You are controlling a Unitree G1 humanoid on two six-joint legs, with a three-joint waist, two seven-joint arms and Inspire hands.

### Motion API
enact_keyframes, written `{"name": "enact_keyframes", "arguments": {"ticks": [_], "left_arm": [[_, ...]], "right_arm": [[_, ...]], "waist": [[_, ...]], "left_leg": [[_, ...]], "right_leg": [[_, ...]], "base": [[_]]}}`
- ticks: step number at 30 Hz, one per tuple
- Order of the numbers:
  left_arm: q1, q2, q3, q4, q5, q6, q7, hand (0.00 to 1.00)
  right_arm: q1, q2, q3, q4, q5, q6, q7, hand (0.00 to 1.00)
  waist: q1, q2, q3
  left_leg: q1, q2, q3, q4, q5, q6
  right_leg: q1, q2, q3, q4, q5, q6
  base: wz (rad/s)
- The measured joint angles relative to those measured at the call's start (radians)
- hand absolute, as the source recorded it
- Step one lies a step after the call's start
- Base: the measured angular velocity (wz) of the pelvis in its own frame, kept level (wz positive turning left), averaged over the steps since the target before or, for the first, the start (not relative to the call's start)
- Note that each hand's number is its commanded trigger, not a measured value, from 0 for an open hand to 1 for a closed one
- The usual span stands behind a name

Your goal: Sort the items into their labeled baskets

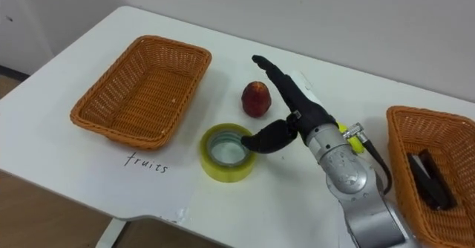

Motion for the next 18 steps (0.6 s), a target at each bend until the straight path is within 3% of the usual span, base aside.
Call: {"name": "enact_keyframes", "arguments": {"ticks": [8, 18], "left_arm": [[0.000, 0.000, -0.007, 0.001, 0.000, 0.005, -0.005, 0.00], [-0.008, -0.002, 0.001, -0.003, 0.022, 0.006, -0.037, 0.00]], "right_arm": [[-0.015, 0.018, 0.024, 0.000, -0.041, 0.000, 0.000, 0.00], [-0.015, 0.020, 0.079, 0.000, -0.200, 0.000, 0.023, 0.00]], "waist": [[0.004, 0.013, -0.0013], [0.027, 0.022, -0.0028]], "left_leg": [[0.000, 0.000, 0.000, 0.000, 0.000, 0.000], [0.002, 0.000, -0.003, 0.002, 0.000, 0.000]], "right_leg": [[0.001, 0.001, -0.001, 0.000, 0.000, 0.000], [0.004, 0.001, -0.002, -0.001, 0.000, 0.000]], "base": [[0.00], [0.00]]}}
